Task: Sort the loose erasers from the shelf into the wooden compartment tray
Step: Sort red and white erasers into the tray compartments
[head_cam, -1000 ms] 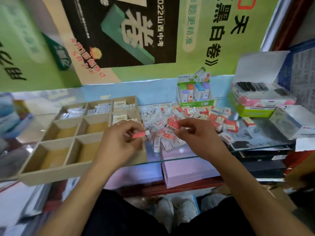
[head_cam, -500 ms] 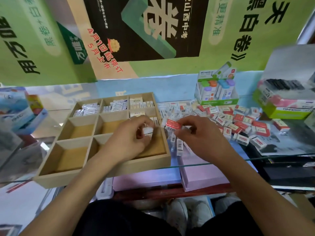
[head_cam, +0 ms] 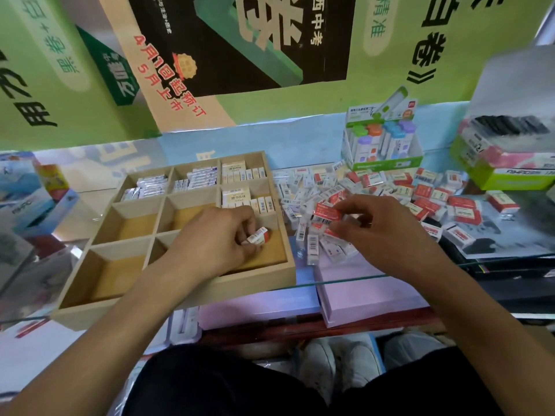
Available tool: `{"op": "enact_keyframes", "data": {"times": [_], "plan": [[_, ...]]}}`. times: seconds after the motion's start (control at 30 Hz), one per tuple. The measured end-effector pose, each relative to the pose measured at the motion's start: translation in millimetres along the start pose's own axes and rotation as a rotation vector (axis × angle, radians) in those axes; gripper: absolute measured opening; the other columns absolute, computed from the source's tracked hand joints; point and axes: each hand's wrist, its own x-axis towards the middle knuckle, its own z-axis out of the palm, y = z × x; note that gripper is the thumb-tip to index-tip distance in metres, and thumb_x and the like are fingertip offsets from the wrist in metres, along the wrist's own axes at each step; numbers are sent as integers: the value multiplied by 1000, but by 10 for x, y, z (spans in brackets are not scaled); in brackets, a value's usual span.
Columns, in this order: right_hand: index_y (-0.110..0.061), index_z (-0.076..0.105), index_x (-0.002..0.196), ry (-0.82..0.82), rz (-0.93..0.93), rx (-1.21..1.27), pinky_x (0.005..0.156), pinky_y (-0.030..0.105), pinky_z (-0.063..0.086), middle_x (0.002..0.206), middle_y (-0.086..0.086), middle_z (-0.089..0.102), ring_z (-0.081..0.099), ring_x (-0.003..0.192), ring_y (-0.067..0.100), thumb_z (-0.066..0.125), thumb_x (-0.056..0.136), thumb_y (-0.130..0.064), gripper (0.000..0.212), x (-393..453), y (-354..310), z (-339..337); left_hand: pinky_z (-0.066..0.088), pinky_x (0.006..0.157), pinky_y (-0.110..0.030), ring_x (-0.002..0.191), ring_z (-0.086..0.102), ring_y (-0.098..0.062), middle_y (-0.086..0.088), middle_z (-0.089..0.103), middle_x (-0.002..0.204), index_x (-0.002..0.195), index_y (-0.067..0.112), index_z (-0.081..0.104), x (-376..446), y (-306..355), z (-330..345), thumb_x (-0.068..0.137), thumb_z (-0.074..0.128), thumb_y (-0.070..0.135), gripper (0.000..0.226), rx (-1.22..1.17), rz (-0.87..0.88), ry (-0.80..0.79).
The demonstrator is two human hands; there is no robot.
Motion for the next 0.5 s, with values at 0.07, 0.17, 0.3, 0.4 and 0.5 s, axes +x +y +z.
{"op": "enact_keyframes", "data": {"times": [0.07,0.17,0.3,0.4,0.5], "plan": [[-25,67,109,-13,-5,5,65,11,39,95,-16,59,55,80,-5,63,91,-28,18,-18,-3,-14,49,63,-29,66,58,-4,13,64,67,77,30,57,15,14,14,74,76,48,27,-25,11,-14],[-32,62,100,-42,-3,20,60,13,37,88,-22,56,55,78,-5,62,92,-28,8,-32,-7,-23,49,68,-26,71,61,-3,11,69,75,92,32,69,16,23,-54,87,68,33,4,-169,65,-42],[-33,60,94,-60,-15,16,57,16,38,84,-26,54,58,77,0,61,92,-28,5,-31,-17,-21,46,84,-25,94,55,-5,12,61,106,117,34,67,52,-16,-135,85,63,4,45,44,209,-163],[-35,57,92,-84,-17,30,54,14,39,83,-27,52,60,75,3,61,92,-28,8,-40,-37,-18,47,85,-32,98,57,-14,10,62,106,112,32,68,85,14,-60,85,68,17,31,125,199,-135],[-34,59,92,-79,-16,30,53,16,41,84,-25,54,61,72,5,63,91,-28,7,-49,-41,-6,48,75,-30,86,58,-13,13,60,89,98,31,69,91,61,32,84,72,32,14,76,145,-4]]}}
